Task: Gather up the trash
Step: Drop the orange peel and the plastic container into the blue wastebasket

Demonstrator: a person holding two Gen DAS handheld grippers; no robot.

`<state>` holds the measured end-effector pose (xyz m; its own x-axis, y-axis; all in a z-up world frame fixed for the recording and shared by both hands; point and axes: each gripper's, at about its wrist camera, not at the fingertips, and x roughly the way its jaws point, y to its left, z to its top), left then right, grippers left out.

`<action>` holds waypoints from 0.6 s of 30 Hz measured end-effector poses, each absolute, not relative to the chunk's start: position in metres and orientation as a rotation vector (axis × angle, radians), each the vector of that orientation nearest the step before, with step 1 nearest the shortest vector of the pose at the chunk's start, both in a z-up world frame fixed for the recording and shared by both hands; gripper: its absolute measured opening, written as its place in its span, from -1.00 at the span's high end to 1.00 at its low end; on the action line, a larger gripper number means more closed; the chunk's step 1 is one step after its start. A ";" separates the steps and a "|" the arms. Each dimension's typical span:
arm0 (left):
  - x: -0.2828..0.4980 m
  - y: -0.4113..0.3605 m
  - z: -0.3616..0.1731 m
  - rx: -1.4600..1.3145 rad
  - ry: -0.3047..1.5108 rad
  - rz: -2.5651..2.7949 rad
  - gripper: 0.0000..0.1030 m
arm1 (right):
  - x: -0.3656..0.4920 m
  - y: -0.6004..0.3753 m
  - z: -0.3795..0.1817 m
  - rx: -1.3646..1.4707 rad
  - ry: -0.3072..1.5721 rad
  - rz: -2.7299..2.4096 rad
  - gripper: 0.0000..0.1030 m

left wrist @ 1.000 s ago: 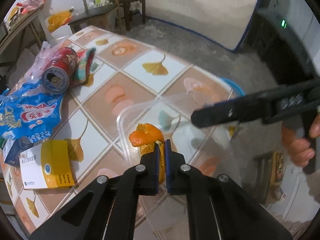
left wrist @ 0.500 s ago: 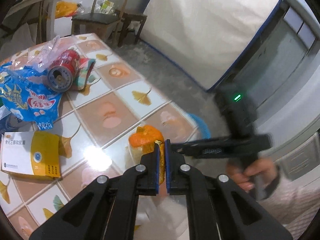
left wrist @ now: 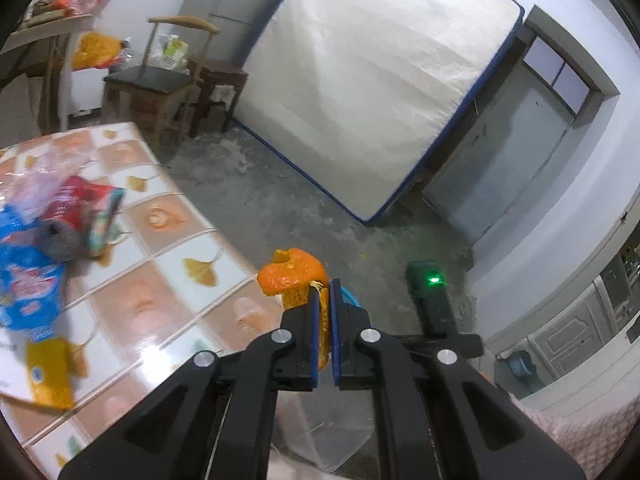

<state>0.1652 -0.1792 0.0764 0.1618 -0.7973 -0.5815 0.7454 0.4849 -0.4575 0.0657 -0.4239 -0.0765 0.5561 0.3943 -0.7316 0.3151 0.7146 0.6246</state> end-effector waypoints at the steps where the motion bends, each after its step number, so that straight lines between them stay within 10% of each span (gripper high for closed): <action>1: 0.166 -0.196 0.071 -0.057 0.895 -1.110 0.92 | 0.057 -0.437 -0.077 0.821 1.000 0.021 0.95; 18: 0.159 -0.495 -0.107 0.365 1.392 -1.084 0.91 | -0.038 -0.650 -0.188 0.990 1.030 -0.609 0.94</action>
<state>0.1592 -0.4948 -0.1074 -0.1783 -0.3936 -0.9018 0.7779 0.5049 -0.3742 -0.0383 -0.6503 -0.1878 0.4171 0.0234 -0.9086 0.8073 0.4496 0.3822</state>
